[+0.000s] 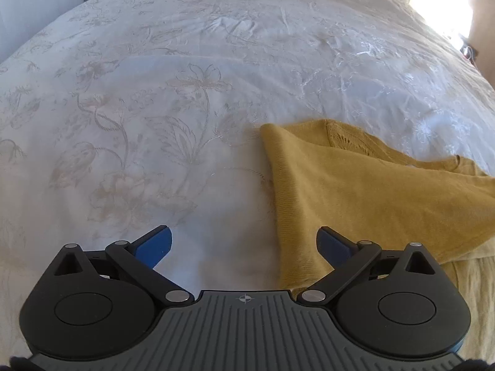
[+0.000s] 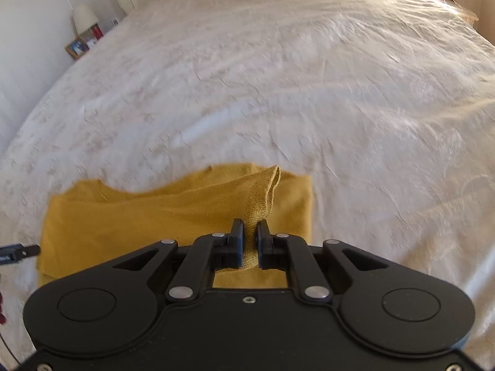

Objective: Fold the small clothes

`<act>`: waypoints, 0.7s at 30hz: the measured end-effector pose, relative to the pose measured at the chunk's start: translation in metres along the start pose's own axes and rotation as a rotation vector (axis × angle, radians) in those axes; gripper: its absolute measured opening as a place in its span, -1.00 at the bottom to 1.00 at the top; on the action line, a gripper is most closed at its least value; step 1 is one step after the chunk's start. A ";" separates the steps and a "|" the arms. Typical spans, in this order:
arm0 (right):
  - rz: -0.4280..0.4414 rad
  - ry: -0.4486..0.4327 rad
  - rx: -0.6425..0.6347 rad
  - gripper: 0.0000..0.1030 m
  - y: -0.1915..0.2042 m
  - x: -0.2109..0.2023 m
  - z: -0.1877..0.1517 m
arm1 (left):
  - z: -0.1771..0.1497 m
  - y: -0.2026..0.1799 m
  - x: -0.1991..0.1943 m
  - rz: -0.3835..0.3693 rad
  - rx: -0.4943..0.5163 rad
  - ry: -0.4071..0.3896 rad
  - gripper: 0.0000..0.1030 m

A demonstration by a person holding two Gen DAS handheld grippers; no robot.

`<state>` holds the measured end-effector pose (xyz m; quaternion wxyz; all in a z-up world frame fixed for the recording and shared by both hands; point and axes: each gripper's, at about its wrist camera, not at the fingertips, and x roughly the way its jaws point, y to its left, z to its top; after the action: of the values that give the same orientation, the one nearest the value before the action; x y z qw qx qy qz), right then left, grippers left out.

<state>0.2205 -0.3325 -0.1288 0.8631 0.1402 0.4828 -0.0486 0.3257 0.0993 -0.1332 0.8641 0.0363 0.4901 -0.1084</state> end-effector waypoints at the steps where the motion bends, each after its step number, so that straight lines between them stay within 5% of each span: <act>1: -0.022 0.024 0.003 -0.70 -0.003 0.007 -0.004 | 0.001 0.000 -0.001 0.008 0.012 0.005 0.97; 10: -0.002 0.026 0.025 -0.56 -0.003 0.014 -0.010 | 0.011 -0.013 0.011 0.008 0.037 0.011 0.97; 14: -0.070 0.054 0.032 -0.51 -0.012 0.021 -0.019 | 0.007 -0.015 0.033 0.090 0.060 0.097 0.99; 18: -0.134 0.067 0.020 -0.04 -0.021 0.020 -0.028 | -0.001 -0.003 0.040 0.070 -0.005 0.127 1.00; 21: -0.156 0.039 0.019 0.07 -0.021 0.010 -0.027 | 0.002 -0.006 0.034 0.069 0.016 0.123 0.99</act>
<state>0.1985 -0.3443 -0.1546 0.8457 0.1115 0.5084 -0.1175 0.3427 0.0881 -0.1608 0.8354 0.0666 0.5397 -0.0803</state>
